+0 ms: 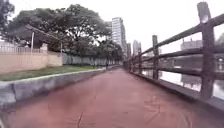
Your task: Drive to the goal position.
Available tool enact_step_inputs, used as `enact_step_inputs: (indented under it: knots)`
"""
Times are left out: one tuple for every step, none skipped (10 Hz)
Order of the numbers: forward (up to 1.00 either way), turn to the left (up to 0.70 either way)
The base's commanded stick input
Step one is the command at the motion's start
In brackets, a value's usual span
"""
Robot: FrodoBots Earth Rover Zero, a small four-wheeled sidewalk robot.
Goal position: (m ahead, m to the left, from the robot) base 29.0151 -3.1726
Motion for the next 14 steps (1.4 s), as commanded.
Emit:
enact_step_inputs:
  knots:
    - [1.00,0.00]
    - [1.00,0.00]
    - [1.00,0.00]
    - [1.00,0.00]
    - [1.00,0.00]
    - [1.00,0.00]
    - [1.00,0.00]
    - [1.00,0.00]
    - [1.00,0.00]
    - [1.00,0.00]
    - [1.00,0.00]
    - [1.00,0.00]
    - [1.00,0.07]
    - [1.00,0.36]
